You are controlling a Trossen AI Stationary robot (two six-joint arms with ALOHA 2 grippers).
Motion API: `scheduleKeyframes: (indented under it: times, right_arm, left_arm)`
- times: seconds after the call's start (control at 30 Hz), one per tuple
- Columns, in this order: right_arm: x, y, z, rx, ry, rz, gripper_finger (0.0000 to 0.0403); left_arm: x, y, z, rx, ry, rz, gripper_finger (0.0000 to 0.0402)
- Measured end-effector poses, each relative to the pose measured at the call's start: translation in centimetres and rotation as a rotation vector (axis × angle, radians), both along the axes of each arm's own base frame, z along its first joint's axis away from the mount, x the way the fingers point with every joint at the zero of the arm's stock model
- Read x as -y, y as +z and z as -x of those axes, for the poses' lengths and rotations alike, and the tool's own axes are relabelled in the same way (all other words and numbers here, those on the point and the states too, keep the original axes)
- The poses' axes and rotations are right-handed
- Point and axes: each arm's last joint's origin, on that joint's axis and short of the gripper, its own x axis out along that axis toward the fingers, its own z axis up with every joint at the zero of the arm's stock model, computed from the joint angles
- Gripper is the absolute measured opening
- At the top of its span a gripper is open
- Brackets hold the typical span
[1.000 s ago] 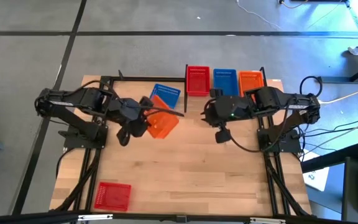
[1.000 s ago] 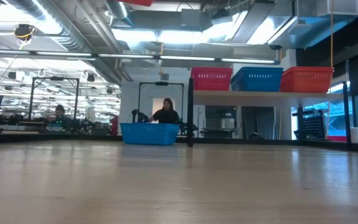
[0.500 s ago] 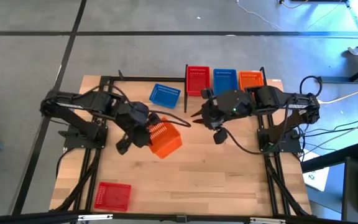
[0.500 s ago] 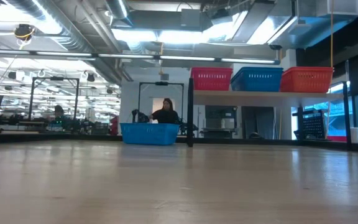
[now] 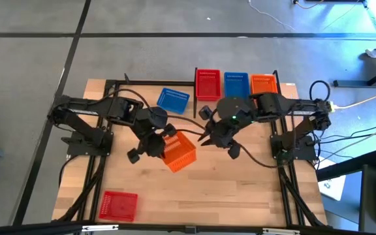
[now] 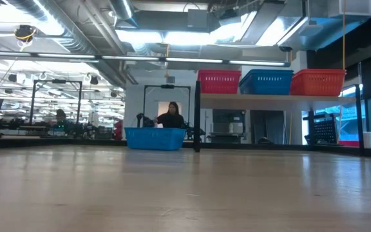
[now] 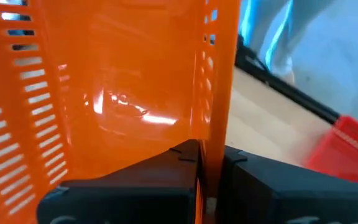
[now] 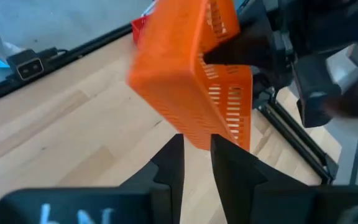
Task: Stack baskets on shelf by color
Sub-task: Stack the orange bin on top of the stacked orange bins on the shelf
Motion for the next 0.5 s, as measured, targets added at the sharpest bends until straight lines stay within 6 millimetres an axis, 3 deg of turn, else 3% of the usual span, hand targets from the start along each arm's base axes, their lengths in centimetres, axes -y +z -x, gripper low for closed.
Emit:
scheduleKeyframes:
  times: [0.23,0.5]
  right_arm:
    - [0.1,-1.1,-1.3,0.0,0.058,0.078,0.0081]
    - [0.1,-0.8,-1.9,0.094,0.133,0.147,0.0081]
  left_arm:
    - [0.0,-0.2,-0.1,-0.011,-0.01,0.005,0.0]
    - [0.0,-0.1,0.0,-0.011,-0.029,0.031,0.0]
